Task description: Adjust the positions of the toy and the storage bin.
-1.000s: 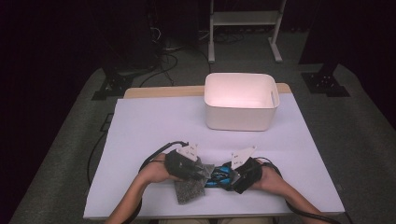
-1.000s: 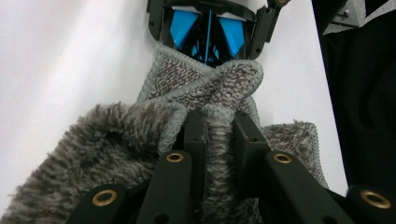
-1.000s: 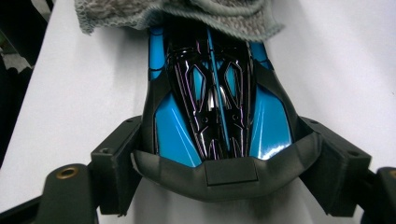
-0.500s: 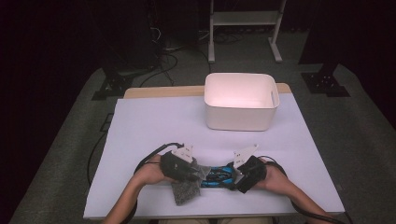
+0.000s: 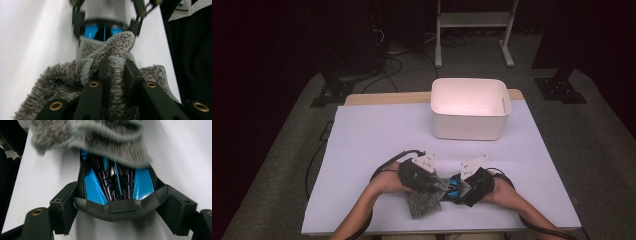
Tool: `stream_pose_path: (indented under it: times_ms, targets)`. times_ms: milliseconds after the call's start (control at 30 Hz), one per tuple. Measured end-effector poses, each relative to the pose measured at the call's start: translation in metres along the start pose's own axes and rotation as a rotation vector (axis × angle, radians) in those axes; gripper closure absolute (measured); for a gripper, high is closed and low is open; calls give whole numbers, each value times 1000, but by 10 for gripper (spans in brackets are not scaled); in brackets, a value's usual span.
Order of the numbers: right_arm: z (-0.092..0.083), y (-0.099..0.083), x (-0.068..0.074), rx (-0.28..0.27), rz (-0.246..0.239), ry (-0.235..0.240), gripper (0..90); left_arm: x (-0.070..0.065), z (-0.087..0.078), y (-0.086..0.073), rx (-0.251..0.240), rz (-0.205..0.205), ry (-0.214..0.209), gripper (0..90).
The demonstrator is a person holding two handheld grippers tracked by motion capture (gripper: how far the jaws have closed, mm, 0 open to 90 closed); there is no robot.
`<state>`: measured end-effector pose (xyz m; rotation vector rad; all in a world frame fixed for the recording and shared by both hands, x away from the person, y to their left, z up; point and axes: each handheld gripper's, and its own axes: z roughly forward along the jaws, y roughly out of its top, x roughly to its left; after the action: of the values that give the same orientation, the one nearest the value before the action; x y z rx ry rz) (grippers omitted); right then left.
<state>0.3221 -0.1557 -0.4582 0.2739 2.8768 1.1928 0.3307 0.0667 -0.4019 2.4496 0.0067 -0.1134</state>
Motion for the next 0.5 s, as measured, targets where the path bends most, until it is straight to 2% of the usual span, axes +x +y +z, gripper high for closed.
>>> stream_pose_path:
  times_ms: [200,267,433,500]
  targets:
    - [5,3,1,-11,1,4,226,0,17,20,14,42,-32,782]
    - [5,3,1,-14,4,5,226,1,24,24,35,51,-35,782]
    - [5,2,1,-20,-4,5,228,1,28,27,59,56,-36,782]
    - [5,2,1,-19,-4,4,228,2,27,26,55,54,-35,782]
